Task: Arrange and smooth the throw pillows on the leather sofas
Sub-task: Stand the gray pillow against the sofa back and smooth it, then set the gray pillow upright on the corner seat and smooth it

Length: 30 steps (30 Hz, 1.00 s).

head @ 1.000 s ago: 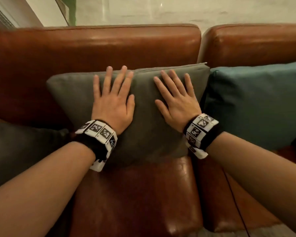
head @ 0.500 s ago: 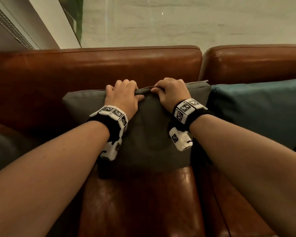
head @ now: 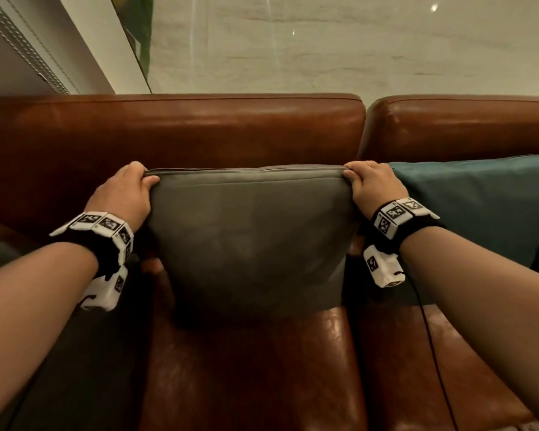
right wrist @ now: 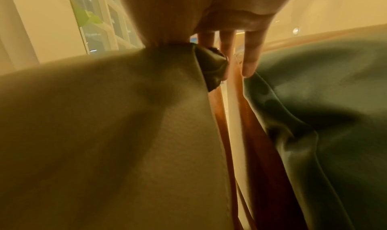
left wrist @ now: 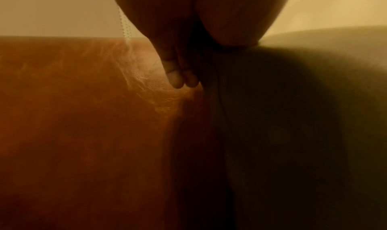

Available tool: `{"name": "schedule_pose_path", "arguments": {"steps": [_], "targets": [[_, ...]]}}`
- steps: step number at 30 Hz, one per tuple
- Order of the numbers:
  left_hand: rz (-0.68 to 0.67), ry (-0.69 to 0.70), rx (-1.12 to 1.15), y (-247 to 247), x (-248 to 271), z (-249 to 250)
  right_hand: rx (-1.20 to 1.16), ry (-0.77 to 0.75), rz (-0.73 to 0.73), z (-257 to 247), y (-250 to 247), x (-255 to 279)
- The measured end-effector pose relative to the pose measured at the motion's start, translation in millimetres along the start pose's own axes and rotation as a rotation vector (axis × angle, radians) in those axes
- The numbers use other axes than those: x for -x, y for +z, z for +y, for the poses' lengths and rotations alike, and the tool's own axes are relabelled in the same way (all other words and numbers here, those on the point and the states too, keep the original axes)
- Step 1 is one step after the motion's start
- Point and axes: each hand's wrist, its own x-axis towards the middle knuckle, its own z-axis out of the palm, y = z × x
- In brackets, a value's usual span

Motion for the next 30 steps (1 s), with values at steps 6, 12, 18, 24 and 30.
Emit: {"name": "schedule_pose_path", "arguments": {"steps": [6, 12, 18, 24, 30], "targets": [[0.127, -0.075, 0.208, -7, 15, -1, -0.077, -0.018, 0.139, -13, -2, 14], [0.189, 0.062, 0.166, -22, 113, -18, -0.09, -0.336, 0.192, -57, 25, 60], [0.18, -0.183, -0.074, -36, 212, -61, -0.188, -0.716, -0.066, -153, 58, 109], [0.081, -0.773, -0.19, -50, 308, -163, -0.348, -0.908, -0.345, -304, 81, 122], [0.109, -0.907, -0.062, -42, 416, -195, -0.434, -0.678, -0.532, -455, 100, 114]]}}
